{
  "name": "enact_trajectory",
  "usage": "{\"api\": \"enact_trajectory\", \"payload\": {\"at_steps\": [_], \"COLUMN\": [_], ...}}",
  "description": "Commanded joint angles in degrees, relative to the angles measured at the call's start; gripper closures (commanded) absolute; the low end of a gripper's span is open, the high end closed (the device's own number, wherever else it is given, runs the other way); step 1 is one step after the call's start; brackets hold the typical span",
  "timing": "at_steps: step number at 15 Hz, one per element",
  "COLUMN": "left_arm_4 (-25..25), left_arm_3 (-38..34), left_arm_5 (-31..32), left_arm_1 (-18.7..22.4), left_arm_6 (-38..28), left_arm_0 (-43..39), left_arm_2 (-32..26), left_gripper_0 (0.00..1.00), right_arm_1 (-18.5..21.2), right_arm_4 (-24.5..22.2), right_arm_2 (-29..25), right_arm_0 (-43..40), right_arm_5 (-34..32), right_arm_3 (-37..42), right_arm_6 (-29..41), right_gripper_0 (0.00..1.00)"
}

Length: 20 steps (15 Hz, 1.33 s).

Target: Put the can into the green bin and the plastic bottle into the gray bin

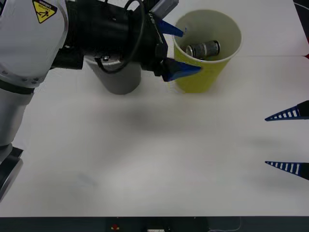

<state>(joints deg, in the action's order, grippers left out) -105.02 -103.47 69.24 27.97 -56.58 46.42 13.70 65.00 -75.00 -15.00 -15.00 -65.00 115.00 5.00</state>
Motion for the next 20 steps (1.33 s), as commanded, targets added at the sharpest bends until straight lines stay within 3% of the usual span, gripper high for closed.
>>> {"api": "enact_trajectory", "payload": {"at_steps": [1,7,12,16,20], "left_arm_4": [7.6,15.1,21.7,23.0,23.9], "left_arm_3": [-2.6,-9.4,-10.3,-10.5,-11.1], "left_arm_5": [0.0,0.0,0.0,0.0,0.0], "left_arm_1": [4.8,14.7,23.2,27.8,32.2], "left_arm_6": [8.4,20.5,29.9,38.1,40.3], "left_arm_0": [-6.4,-19.3,-26.8,-31.5,-35.6], "left_arm_2": [-1.7,-5.0,-6.5,-8.2,-9.2], "left_gripper_0": [0.0,0.0,0.0,0.0,0.0], "right_arm_1": [0.0,0.0,0.0,0.0,0.0], "right_arm_4": [0.0,0.0,0.0,0.0,0.0], "right_arm_2": [0.0,0.0,0.0,0.0,0.0], "right_arm_0": [0.0,0.0,0.0,0.0,0.0], "right_arm_5": [0.0,0.0,0.0,0.0,0.0], "right_arm_3": [0.0,0.0,0.0,0.0,0.0], "right_arm_6": [0.0,0.0,0.0,0.0,0.0], "right_gripper_0": [0.0,0.0,0.0,0.0,0.0]}}
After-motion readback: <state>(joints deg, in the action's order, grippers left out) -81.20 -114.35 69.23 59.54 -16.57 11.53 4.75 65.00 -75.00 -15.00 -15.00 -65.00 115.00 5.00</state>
